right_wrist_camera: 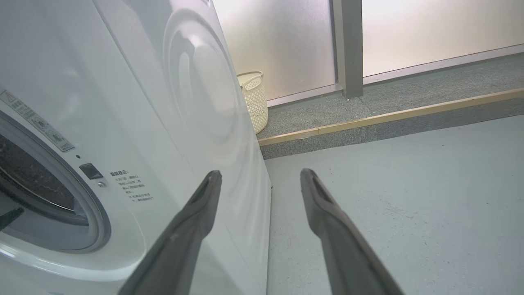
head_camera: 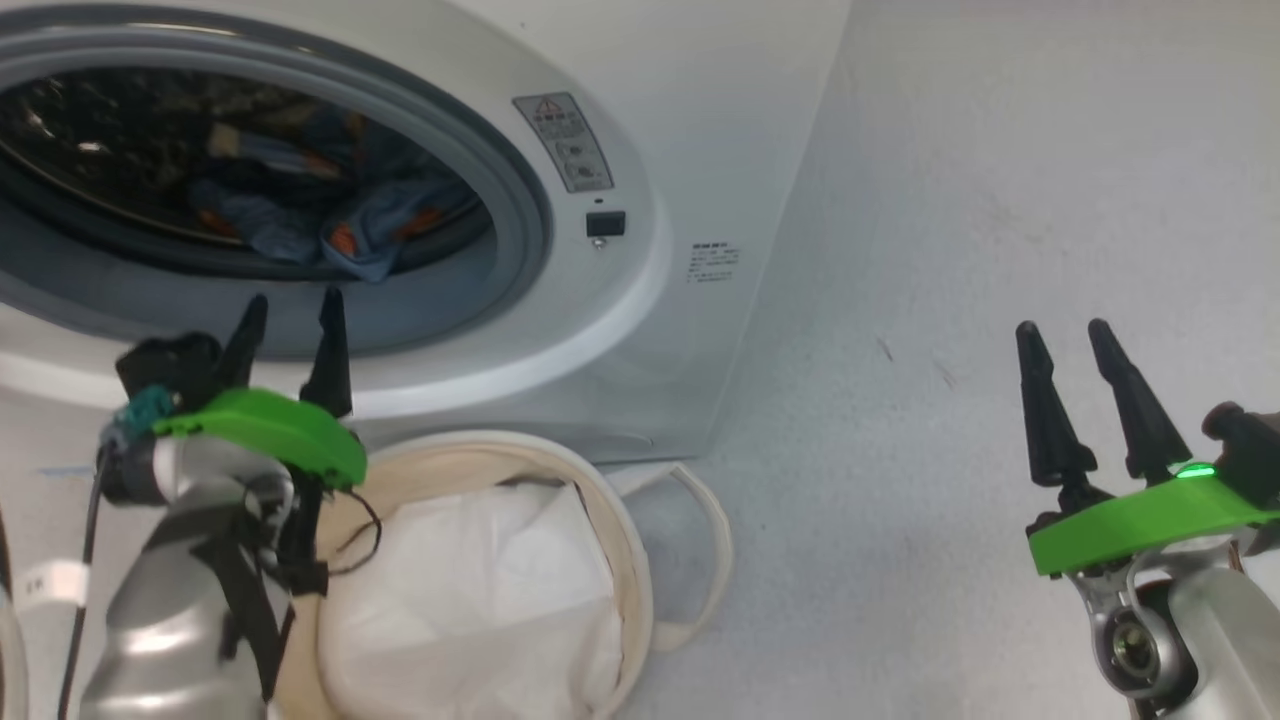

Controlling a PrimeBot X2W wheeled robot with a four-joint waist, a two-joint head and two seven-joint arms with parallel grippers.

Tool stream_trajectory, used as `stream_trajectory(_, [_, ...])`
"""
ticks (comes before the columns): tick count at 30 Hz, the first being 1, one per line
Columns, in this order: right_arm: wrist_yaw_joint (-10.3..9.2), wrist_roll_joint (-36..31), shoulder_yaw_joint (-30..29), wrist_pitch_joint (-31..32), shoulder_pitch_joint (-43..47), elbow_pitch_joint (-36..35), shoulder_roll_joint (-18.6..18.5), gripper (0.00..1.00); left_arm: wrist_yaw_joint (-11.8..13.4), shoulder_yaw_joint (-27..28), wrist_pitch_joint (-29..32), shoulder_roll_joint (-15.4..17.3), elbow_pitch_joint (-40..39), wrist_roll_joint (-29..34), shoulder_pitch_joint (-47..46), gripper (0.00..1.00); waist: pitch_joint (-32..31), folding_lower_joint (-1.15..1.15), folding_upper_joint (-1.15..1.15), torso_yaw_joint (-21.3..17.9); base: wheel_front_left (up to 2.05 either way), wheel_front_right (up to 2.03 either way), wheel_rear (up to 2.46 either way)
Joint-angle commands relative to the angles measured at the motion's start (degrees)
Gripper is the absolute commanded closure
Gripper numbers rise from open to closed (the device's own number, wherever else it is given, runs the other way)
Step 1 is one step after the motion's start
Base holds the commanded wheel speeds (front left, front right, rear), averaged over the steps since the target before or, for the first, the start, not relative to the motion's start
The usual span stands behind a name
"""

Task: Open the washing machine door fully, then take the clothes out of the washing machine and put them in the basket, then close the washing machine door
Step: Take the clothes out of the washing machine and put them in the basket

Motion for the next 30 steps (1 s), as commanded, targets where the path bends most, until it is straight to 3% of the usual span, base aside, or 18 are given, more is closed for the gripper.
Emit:
stream_trajectory(1, [0.25,-0.43,0.37,-0.48,-1.32,-2.15,-1.2,0.0,-0.29,1.84,-0.66,1.73,-0.96,0.56,-2.52,0.0,1.37,0.0,0.0,-0.56,0.0,0.0,0.0])
stream_trajectory(16, [0.25,-0.83,-1.49,-1.44,-3.83,-3.98,-1.27,0.0,-1.81,1.29,-0.72,3.52,13.06,2.11,-18.57,0.0,10.52,0.0,0.0,-2.79,0.0,0.0,0.0])
stream_trajectory(30, [0.25,-1.18,-2.41,-2.3,-5.03,-4.19,-0.8,0.0,-0.19,0.03,-0.62,5.97,22.68,3.34,-28.64,0.0,16.81,0.0,0.0,-4.73,0.0,0.0,0.0])
